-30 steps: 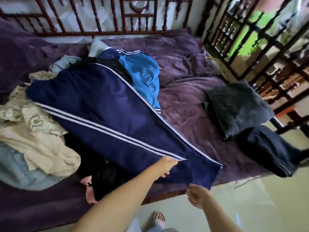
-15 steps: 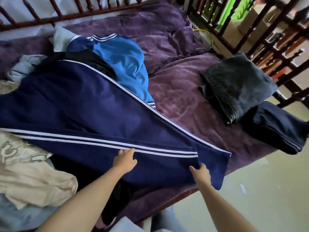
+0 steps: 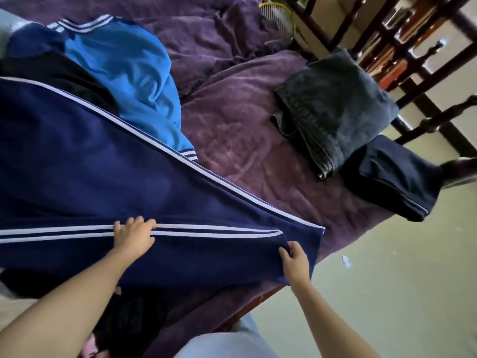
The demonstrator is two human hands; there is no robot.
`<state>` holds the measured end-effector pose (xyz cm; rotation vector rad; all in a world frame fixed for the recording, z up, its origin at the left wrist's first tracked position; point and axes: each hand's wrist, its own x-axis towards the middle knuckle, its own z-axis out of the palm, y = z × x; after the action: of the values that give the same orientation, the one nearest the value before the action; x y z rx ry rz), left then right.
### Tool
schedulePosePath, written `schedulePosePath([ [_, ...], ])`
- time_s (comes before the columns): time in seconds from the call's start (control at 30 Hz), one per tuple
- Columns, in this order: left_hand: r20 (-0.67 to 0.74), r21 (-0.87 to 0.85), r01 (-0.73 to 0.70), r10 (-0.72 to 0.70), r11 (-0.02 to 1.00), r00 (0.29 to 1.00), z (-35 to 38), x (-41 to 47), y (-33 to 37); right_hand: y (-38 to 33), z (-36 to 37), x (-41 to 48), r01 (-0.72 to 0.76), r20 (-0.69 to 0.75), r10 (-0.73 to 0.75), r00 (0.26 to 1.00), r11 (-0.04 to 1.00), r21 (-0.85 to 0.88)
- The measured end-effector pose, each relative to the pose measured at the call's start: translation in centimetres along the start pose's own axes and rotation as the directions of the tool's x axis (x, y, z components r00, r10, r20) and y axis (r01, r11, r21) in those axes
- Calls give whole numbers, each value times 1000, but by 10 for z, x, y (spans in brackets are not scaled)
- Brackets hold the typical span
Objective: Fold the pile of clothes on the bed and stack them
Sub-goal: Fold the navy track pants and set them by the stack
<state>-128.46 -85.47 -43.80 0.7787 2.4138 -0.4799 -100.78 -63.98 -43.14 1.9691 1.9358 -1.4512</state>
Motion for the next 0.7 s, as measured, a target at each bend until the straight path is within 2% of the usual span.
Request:
schedulePosePath([
  [0.13,25,39,36,-37,999,999,-11,8,8,-6,-12,4,19,-50,-16,999,997,74],
  [0.23,55,-128,73,-66,989,996,-27,24,17,-5,-22,12,6,-85,3,996,995,99],
  [0.3,13,-253,60,-59,966,998,-47,30,23,-4,-28,17,1,-119,13,993,993,120],
  [0.47,-148,-374,-59,3,925,989,-113,44,51,-3,-37,21,-27,-188,63,980,982,186],
  [0.6,-237,-371,-140,52,918,970,-132,55,98,8,-38,19,-101,-258,165,952,964,245],
  [0.7,-208,-278,-159,103,947,973,-124,57,133,19,-33,22,-195,-238,270,933,934,299],
])
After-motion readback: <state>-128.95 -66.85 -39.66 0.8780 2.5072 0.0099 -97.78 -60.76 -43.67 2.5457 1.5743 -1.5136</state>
